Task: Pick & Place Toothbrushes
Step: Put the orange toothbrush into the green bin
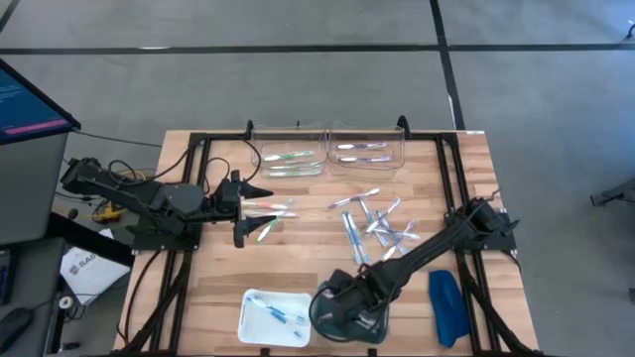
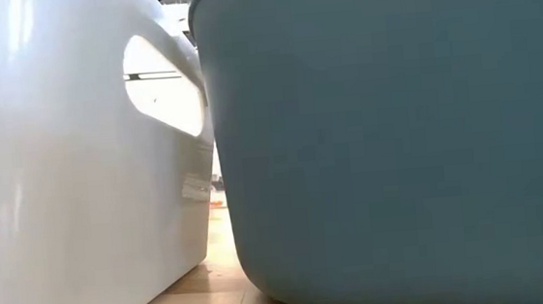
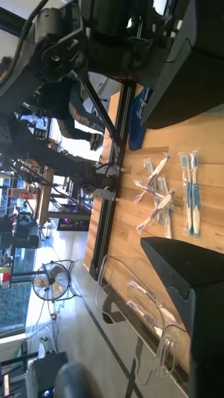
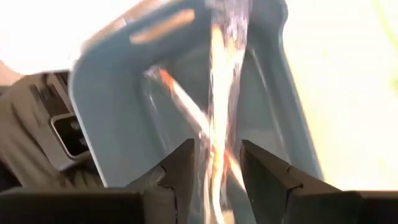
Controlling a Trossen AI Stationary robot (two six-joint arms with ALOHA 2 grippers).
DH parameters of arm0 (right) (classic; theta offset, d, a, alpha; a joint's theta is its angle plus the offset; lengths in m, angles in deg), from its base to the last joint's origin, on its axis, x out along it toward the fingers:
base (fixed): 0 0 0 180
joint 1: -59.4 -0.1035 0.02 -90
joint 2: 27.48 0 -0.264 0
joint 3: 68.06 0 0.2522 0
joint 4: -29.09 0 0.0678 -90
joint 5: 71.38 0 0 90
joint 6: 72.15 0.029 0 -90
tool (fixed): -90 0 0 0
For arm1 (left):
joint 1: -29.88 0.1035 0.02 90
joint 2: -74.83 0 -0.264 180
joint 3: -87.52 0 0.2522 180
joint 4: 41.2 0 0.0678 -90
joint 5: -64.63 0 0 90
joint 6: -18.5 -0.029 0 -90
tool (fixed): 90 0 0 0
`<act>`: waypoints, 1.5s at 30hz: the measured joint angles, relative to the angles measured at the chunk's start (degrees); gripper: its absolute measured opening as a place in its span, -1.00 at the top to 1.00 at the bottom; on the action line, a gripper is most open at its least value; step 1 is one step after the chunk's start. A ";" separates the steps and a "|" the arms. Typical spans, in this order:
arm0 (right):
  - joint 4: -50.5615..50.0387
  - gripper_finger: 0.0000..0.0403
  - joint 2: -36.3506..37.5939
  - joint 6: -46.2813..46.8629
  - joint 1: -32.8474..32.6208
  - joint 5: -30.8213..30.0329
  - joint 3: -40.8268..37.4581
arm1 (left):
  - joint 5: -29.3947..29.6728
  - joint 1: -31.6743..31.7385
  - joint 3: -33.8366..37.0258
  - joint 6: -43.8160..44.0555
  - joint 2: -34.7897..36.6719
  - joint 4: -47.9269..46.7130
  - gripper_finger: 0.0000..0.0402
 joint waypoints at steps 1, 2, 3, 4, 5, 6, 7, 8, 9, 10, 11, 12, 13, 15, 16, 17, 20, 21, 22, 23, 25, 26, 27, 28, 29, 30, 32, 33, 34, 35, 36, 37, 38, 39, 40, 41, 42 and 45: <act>0.21 0.41 0.00 -0.52 0.12 -0.67 0.24 | 0.01 0.00 0.00 0.00 0.00 0.00 -0.46; 0.50 0.42 0.02 -0.82 0.31 -1.05 0.28 | -0.01 0.00 0.00 0.00 0.00 0.00 -0.46; 0.66 0.44 -0.07 -0.90 0.39 -1.27 0.28 | -0.01 -0.01 0.00 0.00 0.00 0.00 -0.46; 0.76 0.48 -0.28 -0.92 0.56 -1.49 0.27 | 0.00 0.00 0.00 0.00 0.00 -0.03 -0.46; 0.88 0.52 -0.41 -1.24 0.73 -1.73 0.22 | 0.01 0.00 0.00 0.00 0.00 -0.04 -0.46; 1.03 0.59 -0.46 -1.62 0.72 -2.02 0.19 | -0.01 0.00 0.00 0.00 0.00 -0.04 -0.46; 1.54 0.66 -0.49 -1.83 0.73 -2.16 0.18 | -0.01 0.00 0.00 0.00 0.00 -0.04 -0.46; 2.30 0.75 -0.89 -2.16 0.73 -2.18 0.26 | -0.01 0.00 0.00 0.00 0.00 -0.07 -0.46; 3.47 0.85 -1.36 -2.48 0.71 -2.16 0.35 | 0.01 0.00 0.00 -0.01 0.00 -0.07 -0.46; 3.76 0.92 -1.73 -3.14 0.69 -2.21 0.24 | 0.00 0.00 0.00 -0.01 0.00 -0.07 -0.46; 3.59 0.96 -1.87 -3.57 0.67 -2.20 0.02 | 0.00 0.00 0.00 0.00 0.00 -0.06 -0.46; 4.13 0.95 -1.88 -3.64 0.53 -2.20 0.01 | -0.01 0.00 0.00 -0.01 0.00 -0.02 -0.46; 4.94 0.94 -1.80 -3.46 0.54 -2.21 0.19 | -0.01 -0.01 0.00 -0.01 0.00 -0.04 -0.46; 5.23 0.95 -2.24 -3.43 0.52 -2.14 0.39 | 0.01 -0.02 0.00 0.00 0.00 0.00 -0.46; 5.09 0.97 -2.79 -3.43 0.54 -2.08 0.31 | 0.00 0.00 0.00 0.00 0.00 0.00 -0.46; 4.87 0.99 -3.44 -3.43 0.54 -1.76 0.19 | 0.01 -0.01 0.00 -0.01 0.00 -0.06 -0.46; 6.06 0.98 -4.60 -3.43 0.57 -0.56 0.14 | 0.00 0.00 -0.01 -0.01 -0.01 -0.03 -0.46; 6.29 0.98 -4.86 -3.43 0.59 -0.24 0.22 | 0.00 0.00 0.00 0.00 -0.02 -0.06 -0.46; 6.47 0.99 -5.18 -3.47 0.70 0.29 0.24 | 0.00 -0.02 -0.02 -0.02 -0.02 0.00 -0.46; 6.42 0.99 -5.56 -3.60 0.71 0.52 0.24 | 0.01 -0.01 -0.02 -0.01 -0.02 -0.01 -0.46; 6.28 0.99 -6.31 -3.64 1.05 0.58 0.21 | -0.01 -0.02 -0.02 0.00 -0.02 -0.05 -0.46; 5.71 0.99 -6.34 -3.65 1.06 0.60 0.15 | 0.00 -0.01 -0.02 0.00 -0.02 -0.06 -0.46; 5.53 0.99 -6.26 -3.65 1.04 0.58 0.16 | 0.01 -0.01 -0.02 -0.02 -0.02 -0.10 -0.46; 5.55 1.00 -6.16 -3.65 1.06 0.58 0.22 | 0.00 0.00 -0.02 -0.02 -0.02 -0.11 -0.46; 5.51 1.00 -6.14 -3.65 1.14 0.55 0.22 | 0.01 -0.01 -0.02 0.00 -0.02 -0.11 -0.46; 5.46 0.99 -6.14 -3.65 1.21 0.55 0.22 | 0.01 -0.02 -0.02 -0.02 -0.02 -0.11 -0.46; 5.27 1.00 -6.16 -3.65 1.39 0.55 0.22 | 0.01 -0.02 -0.02 -0.02 -0.02 -0.13 -0.46; 5.33 1.00 -6.16 -3.65 1.39 0.55 0.22 | -0.01 -0.02 -0.02 0.00 -0.02 -0.13 -0.46; 5.29 1.00 -6.16 -3.65 1.40 0.55 0.22 | 0.01 0.00 -0.02 -0.02 -0.02 -0.14 -0.46; 5.29 1.00 -6.16 -3.65 1.43 0.55 0.22 | 0.01 -0.01 -0.02 0.00 -0.02 -0.15 -0.46; 5.29 1.00 -6.16 -3.65 1.43 0.54 0.22 | 0.01 -0.01 -0.02 0.00 -0.02 -0.14 -0.46; 5.31 1.00 -6.16 -3.65 1.43 0.55 0.22 | 0.01 -0.02 -0.02 -0.02 -0.02 -0.15 -0.46; 5.30 1.00 -6.16 -3.65 1.43 0.53 0.22 | 0.00 0.00 -0.02 0.00 -0.02 -0.15 -0.46; 5.24 1.00 -6.16 -3.63 1.43 0.53 0.22 | 0.01 -0.02 -0.02 -0.01 -0.02 -0.15 -0.46; 5.03 1.00 -6.16 -3.46 1.41 0.53 0.22 | 0.01 -0.02 -0.02 0.00 -0.02 -0.15 -0.46; 4.63 1.00 -6.16 -3.43 1.41 0.51 0.22 | -0.01 0.00 -0.02 0.00 -0.02 -0.15 -0.46; 4.12 1.00 -6.16 -3.42 1.41 0.49 0.22 | 0.01 -0.02 -0.02 0.00 -0.02 -0.15 -0.46; 2.80 1.00 -6.16 -3.36 1.43 0.36 0.22 | 0.00 -0.01 -0.02 -0.01 -0.02 -0.15 -0.46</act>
